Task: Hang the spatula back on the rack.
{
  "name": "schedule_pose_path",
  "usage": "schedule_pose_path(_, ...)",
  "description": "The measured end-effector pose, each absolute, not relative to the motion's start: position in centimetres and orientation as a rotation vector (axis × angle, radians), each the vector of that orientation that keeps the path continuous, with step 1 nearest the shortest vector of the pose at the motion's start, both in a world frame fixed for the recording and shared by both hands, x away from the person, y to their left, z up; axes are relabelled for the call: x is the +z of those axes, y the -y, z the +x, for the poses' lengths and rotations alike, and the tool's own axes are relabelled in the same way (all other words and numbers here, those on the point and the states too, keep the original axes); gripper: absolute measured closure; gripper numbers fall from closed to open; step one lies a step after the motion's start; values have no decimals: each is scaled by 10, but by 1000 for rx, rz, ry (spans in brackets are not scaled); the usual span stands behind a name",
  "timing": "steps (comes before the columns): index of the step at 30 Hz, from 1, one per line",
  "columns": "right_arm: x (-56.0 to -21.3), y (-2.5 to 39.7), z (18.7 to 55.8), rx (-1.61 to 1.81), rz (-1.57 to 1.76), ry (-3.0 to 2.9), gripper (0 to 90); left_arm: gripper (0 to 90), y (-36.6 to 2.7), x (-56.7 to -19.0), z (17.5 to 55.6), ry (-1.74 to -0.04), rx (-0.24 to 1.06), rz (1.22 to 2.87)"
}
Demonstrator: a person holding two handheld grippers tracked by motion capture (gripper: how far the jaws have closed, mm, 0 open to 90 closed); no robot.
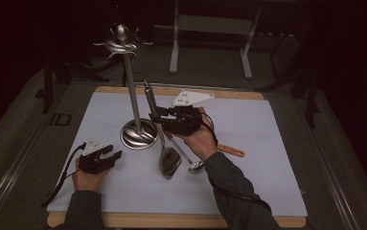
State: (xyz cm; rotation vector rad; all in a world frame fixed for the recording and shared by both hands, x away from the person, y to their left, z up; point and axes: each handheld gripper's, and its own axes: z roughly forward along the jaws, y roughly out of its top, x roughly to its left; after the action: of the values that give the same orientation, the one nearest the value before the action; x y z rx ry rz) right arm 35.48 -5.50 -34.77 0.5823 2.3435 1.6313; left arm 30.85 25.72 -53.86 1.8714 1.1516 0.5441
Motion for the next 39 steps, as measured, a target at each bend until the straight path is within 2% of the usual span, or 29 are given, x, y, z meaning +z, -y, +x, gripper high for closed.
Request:
schedule_pose_path(35,-323,60,368,1673,634,-2203,689,530,-258,-538,308,-1140,538,1866)
schedule_pose_path(39,-320,57,368,1678,631,-2196,689,530,-262,-538,307,-1143,520,1825)
